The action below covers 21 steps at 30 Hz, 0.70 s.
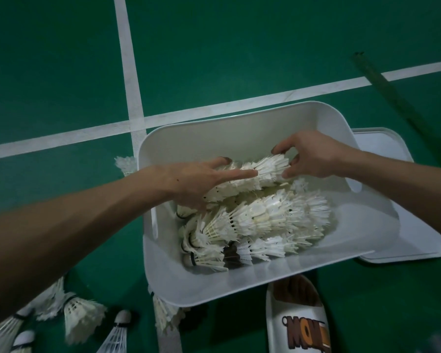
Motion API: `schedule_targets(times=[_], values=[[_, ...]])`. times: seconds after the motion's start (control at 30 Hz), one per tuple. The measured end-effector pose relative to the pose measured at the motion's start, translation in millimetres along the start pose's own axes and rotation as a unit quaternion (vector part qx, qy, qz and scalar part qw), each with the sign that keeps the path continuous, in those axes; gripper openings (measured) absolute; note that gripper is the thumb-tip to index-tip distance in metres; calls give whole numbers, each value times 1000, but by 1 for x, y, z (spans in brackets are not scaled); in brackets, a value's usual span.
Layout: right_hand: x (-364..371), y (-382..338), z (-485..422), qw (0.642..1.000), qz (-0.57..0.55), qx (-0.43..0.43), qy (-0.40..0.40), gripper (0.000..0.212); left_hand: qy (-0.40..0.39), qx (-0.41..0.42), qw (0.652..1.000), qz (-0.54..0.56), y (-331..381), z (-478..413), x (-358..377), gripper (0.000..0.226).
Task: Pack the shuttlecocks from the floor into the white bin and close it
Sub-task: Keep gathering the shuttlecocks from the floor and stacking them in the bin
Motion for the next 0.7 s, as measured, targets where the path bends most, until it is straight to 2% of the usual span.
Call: schedule_targets(times=[0.23, 0.47, 0.57, 0.63, 0.7], values=[[13, 5, 0, 999, 25, -1, -27, 63, -8, 11, 998, -55, 9, -11, 5, 108], [1, -1, 4, 996, 58, -14, -61, 70, -19, 8, 999, -46, 6, -10, 5, 110], [-9, -10, 6, 996, 75, -16, -50, 74, -9, 3, 999, -33, 3, -1, 1, 109], [-14, -21, 8, 992, 111, -32, -47, 71, 7, -1, 1000, -5, 2, 6, -9, 101], [-18, -39, 9, 988, 138, -58, -43, 63, 57, -5, 998, 31, 2, 15, -28, 82]])
Point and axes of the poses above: each hand's wrist, its own z-axis away from the middle knuckle, its own x-axis out of the palm, y = z × x, the point moved 9 cm from there along -z, towards the middle knuckle, and after that the axes turned 15 degrees about -x, right-handed, at the moved point
